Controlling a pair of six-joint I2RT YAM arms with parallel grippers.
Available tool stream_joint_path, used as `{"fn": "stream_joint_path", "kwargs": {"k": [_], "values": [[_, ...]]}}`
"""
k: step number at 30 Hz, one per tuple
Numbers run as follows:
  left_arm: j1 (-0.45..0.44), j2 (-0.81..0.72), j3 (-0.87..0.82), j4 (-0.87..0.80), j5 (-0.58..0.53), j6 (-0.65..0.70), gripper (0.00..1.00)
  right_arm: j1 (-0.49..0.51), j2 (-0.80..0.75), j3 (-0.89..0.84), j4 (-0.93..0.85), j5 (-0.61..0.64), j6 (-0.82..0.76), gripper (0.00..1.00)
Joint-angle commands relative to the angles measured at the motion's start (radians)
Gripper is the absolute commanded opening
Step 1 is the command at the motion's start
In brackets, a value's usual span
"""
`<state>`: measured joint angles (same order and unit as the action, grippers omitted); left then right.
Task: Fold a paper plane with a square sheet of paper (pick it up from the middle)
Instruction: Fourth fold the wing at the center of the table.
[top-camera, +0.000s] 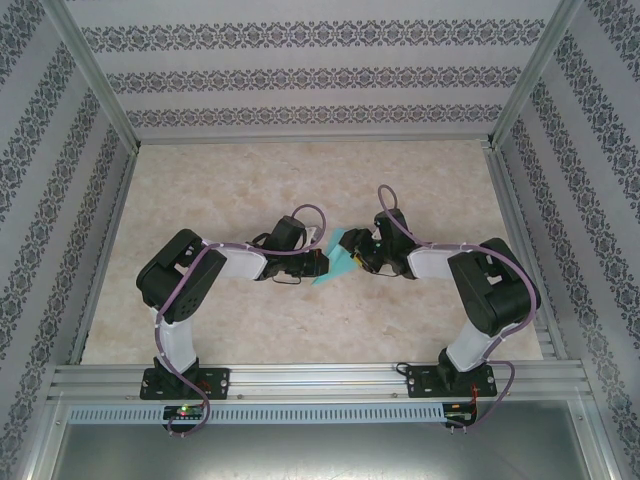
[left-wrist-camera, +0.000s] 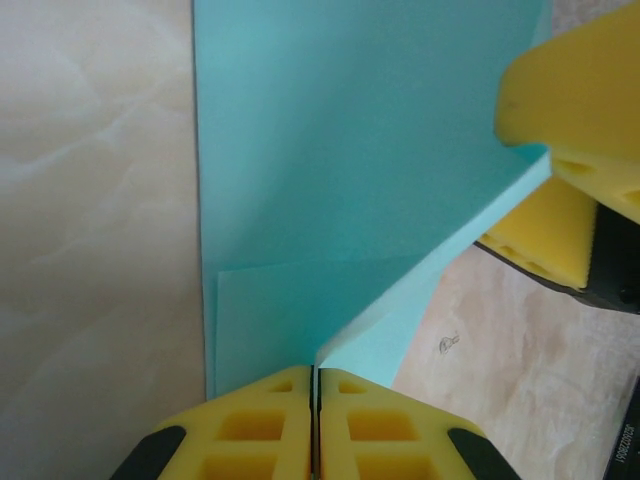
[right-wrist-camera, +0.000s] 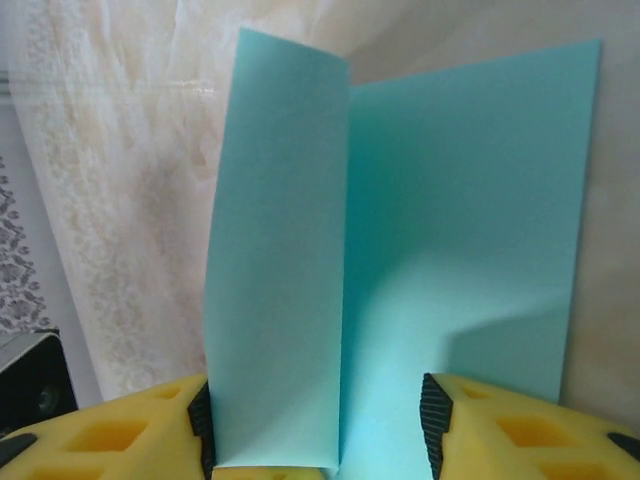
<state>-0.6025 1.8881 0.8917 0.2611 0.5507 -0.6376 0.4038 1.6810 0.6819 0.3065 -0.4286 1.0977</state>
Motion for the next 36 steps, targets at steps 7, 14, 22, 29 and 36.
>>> {"fn": "stream_joint_path", "kwargs": {"k": [7,14,22,29,36], "values": [[0.013,0.014,-0.003,0.064,0.029,-0.007,0.11,0.007,-0.079,-0.036,0.081,-0.016,-0.020,0.72],[0.013,0.013,-0.002,0.062,0.031,-0.008,0.11,0.005,-0.109,-0.035,0.008,0.016,-0.037,0.68],[0.013,0.014,0.000,0.056,0.030,-0.034,0.10,0.027,-0.050,0.006,-0.038,0.028,-0.045,0.50],[0.015,0.012,-0.001,0.056,0.034,-0.045,0.10,0.034,0.008,0.039,-0.045,0.017,-0.045,0.44],[0.017,0.026,0.008,0.064,0.068,-0.051,0.14,0.035,0.050,0.063,-0.074,0.016,-0.049,0.44]]}}
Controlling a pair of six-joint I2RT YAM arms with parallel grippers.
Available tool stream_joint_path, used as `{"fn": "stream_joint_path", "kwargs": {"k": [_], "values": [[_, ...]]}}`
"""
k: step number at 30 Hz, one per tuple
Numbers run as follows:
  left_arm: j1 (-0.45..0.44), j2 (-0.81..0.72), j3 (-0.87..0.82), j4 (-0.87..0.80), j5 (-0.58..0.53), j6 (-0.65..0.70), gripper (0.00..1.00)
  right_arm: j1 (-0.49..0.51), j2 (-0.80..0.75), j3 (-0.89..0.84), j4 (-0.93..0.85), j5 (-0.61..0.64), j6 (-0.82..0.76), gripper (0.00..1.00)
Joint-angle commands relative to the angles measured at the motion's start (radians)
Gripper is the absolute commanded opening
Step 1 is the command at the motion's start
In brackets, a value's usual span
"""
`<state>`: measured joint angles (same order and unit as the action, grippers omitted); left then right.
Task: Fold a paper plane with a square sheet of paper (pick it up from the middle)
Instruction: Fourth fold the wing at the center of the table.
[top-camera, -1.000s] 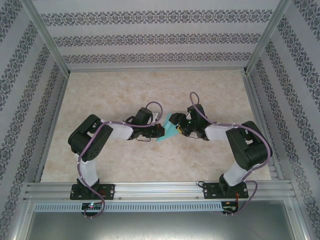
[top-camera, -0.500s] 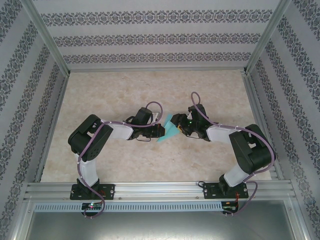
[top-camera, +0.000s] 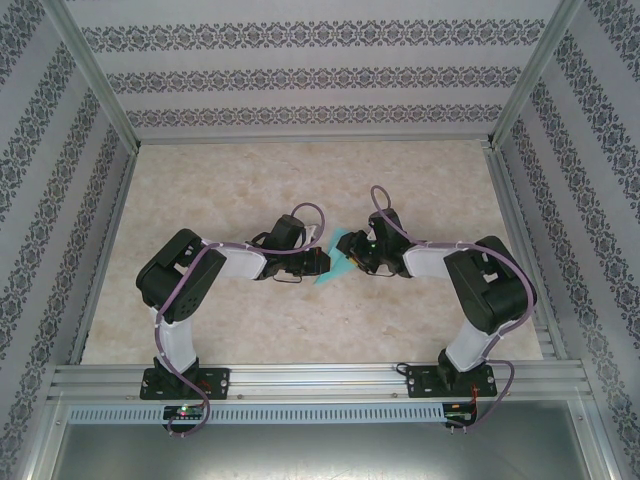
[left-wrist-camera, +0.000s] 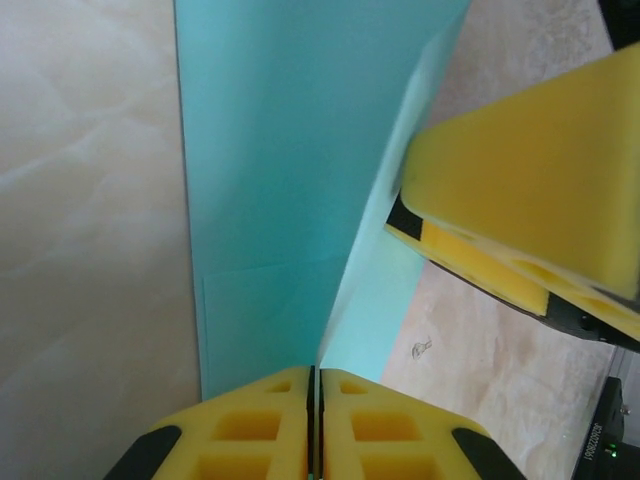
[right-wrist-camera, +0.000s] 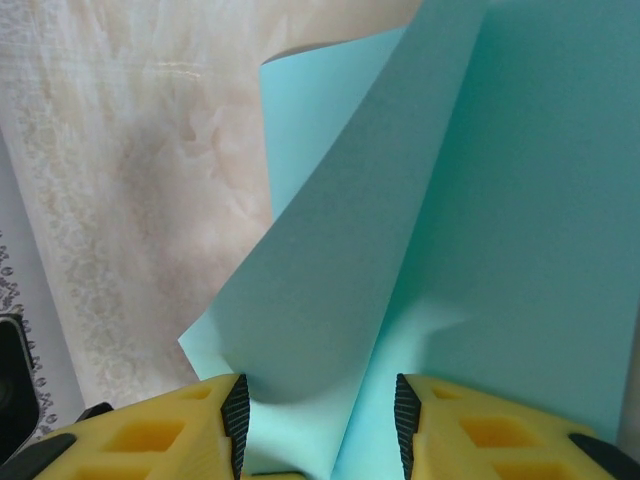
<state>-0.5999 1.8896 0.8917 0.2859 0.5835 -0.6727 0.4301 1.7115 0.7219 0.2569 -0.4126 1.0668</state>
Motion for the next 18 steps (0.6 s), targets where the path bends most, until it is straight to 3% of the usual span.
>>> {"fn": "stream_joint_path", "kwargs": {"k": [1,10,15,18], "values": [[0.015,0.024,0.009,0.036,0.041,-0.016,0.16,0.009,0.026,0.026,-0.033,0.001,-0.017,0.45],[0.064,-0.086,-0.029,-0.007,0.028,-0.006,0.45,0.010,0.054,0.059,-0.174,0.046,-0.033,0.52],[0.078,-0.151,-0.056,-0.024,-0.007,-0.014,0.46,0.016,0.082,0.084,-0.250,0.066,-0.052,0.52],[0.076,-0.154,-0.057,-0.008,0.004,-0.027,0.38,0.022,0.099,0.099,-0.295,0.085,-0.059,0.51]]}}
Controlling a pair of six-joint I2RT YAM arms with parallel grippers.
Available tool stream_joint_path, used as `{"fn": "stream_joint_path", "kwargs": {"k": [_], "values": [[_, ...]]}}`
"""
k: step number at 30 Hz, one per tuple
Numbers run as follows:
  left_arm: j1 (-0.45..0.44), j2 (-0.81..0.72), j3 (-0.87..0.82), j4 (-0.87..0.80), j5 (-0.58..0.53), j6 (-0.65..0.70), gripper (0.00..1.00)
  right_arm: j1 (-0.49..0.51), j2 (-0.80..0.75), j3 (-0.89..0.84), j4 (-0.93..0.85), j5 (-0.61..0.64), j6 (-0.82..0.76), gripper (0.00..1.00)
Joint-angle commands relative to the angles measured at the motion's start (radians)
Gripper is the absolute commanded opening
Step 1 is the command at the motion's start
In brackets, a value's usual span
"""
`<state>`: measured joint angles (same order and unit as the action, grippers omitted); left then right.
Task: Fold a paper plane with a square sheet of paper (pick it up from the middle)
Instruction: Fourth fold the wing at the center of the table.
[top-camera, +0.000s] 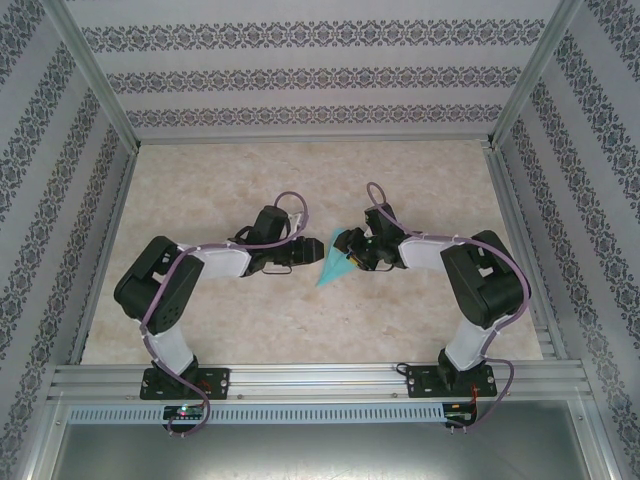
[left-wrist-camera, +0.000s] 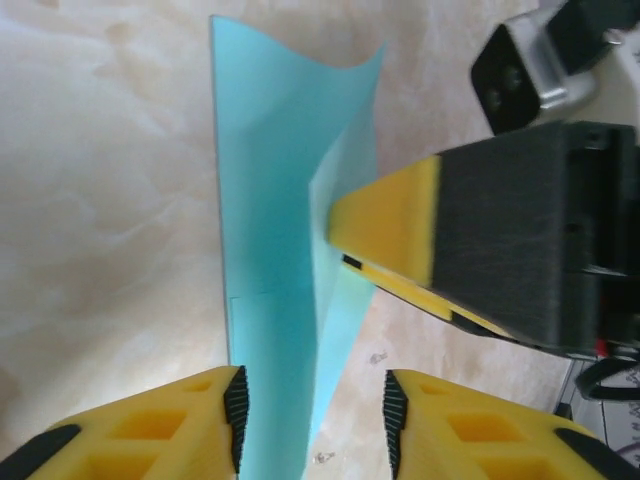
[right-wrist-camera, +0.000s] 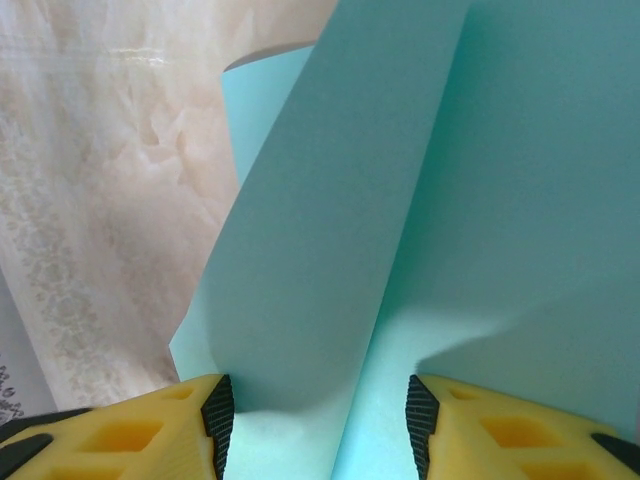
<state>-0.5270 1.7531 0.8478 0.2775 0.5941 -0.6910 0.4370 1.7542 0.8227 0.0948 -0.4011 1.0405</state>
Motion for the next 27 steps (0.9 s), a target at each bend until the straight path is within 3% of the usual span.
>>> {"fn": "stream_joint_path", "kwargs": {"k": [1,7,27], "values": [[0.003,-0.014,-0.013,0.018,0.011,-0.015,0.36,0.019,0.061,0.003,-0.147,0.078,-0.034,0.51],[-0.026,0.036,0.039,0.028,0.113,-0.014,0.25,0.031,0.088,0.040,-0.232,0.119,-0.049,0.50],[-0.045,0.165,0.130,-0.096,0.083,0.000,0.17,0.042,0.132,0.068,-0.297,0.133,-0.062,0.51]]}}
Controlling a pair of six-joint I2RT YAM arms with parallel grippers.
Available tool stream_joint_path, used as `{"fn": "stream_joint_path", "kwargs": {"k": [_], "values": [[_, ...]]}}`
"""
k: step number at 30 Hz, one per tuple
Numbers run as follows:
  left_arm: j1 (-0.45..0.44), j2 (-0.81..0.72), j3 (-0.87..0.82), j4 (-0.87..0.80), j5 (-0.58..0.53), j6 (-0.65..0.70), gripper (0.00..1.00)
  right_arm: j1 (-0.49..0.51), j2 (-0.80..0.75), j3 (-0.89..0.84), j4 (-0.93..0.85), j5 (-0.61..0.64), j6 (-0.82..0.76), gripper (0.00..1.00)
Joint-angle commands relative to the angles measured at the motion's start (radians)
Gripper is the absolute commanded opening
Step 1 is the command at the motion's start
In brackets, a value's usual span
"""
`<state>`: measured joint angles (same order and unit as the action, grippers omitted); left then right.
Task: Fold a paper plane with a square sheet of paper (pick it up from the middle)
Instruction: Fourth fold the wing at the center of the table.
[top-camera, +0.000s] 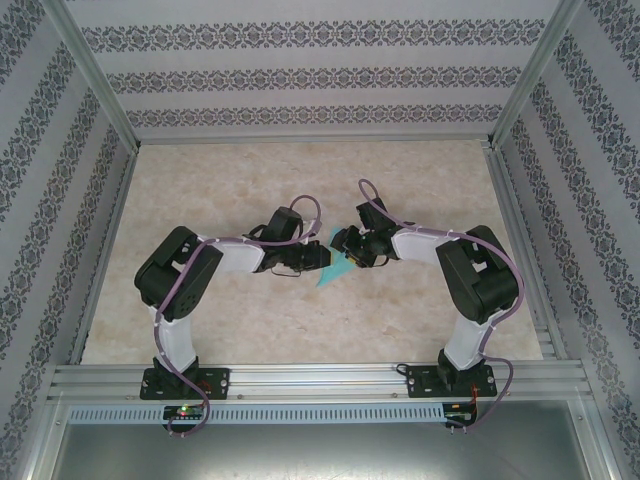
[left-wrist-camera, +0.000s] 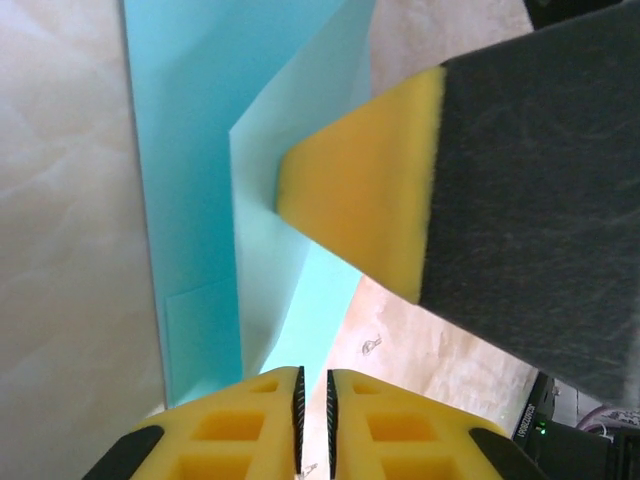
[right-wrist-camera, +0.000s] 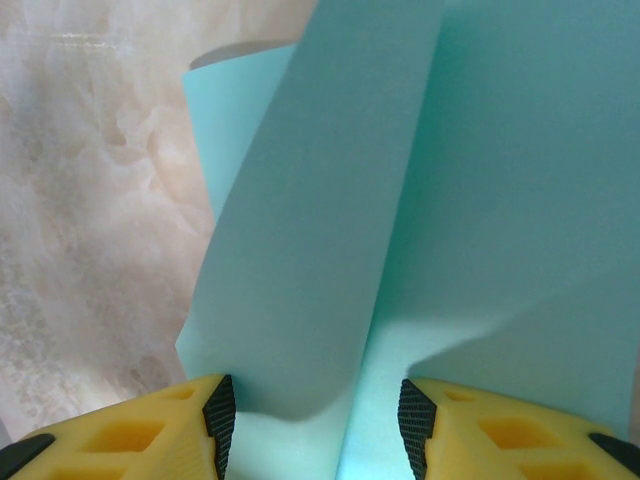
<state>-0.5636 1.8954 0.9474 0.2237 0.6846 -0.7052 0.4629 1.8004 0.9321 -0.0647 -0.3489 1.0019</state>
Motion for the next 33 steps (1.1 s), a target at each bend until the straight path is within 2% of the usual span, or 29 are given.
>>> {"fn": "stream_joint_path", "kwargs": {"k": [1,10,24,33], "values": [[-0.009,0.024,0.032,-0.047,-0.012,0.014,0.17,0.016,0.086,-0.042,-0.136,0.079,-0.024,0.51],[-0.009,0.037,0.042,-0.087,-0.055,0.019,0.14,0.014,0.077,-0.055,-0.129,0.082,-0.037,0.50],[-0.010,0.034,0.047,-0.094,-0.060,0.020,0.15,0.014,0.125,-0.025,-0.231,0.136,-0.026,0.35],[-0.009,0.031,0.060,-0.118,-0.069,0.024,0.15,0.015,0.159,0.000,-0.298,0.164,-0.013,0.34]]}}
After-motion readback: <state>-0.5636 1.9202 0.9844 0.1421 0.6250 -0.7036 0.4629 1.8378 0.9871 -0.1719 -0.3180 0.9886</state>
